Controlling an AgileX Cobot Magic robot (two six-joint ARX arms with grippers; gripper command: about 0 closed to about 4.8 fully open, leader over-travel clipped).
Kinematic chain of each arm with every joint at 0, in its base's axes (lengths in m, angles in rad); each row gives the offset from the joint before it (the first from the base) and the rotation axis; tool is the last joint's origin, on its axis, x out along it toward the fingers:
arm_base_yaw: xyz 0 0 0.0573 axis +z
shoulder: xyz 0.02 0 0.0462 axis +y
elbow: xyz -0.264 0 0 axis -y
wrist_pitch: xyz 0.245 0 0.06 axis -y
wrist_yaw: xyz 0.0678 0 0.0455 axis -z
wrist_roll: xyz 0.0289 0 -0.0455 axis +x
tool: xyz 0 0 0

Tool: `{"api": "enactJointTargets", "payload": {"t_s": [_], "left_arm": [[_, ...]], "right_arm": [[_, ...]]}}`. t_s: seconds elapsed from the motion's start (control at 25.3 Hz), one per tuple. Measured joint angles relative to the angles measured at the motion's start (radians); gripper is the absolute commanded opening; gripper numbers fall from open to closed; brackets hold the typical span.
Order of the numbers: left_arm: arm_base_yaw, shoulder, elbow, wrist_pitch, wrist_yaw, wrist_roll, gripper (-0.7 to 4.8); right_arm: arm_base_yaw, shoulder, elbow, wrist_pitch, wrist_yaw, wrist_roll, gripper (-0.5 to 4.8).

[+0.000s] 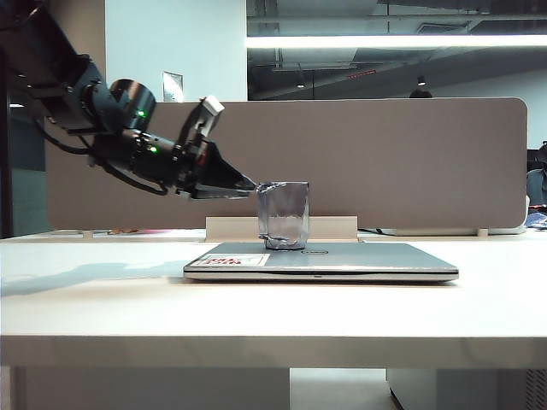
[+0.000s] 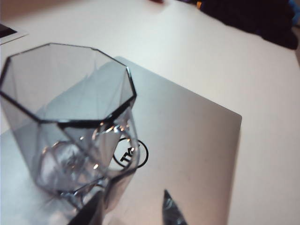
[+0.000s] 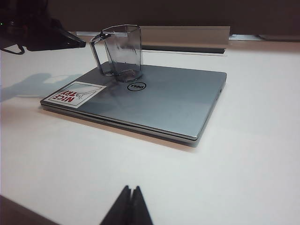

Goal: Pick up the water cup and place it on the side of the laptop close to you.

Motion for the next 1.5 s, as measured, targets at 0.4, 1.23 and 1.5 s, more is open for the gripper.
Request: {"api": "enactJointTargets", "payload": {"t_s": [0.4,1.23,1.5], "left_arm": [[-0.032,0.051,0.002,0.024,-0.112,0.000,1.53],[-0.132,0.053,0.002,0.100,-0.176,0.000,0.73],[-0.148,0.054,0.003,0.125,-0.188,0.000,0.48]], "right_arm": [[0.000,0.000,0.000,0.000,0.000,0.000,-0.01],[0.000,0.000,0.000,0.000,-0.001,0.000,-0.01],[0.000,0.000,0.000,0.000,-0.001,0.000,-0.01]]}}
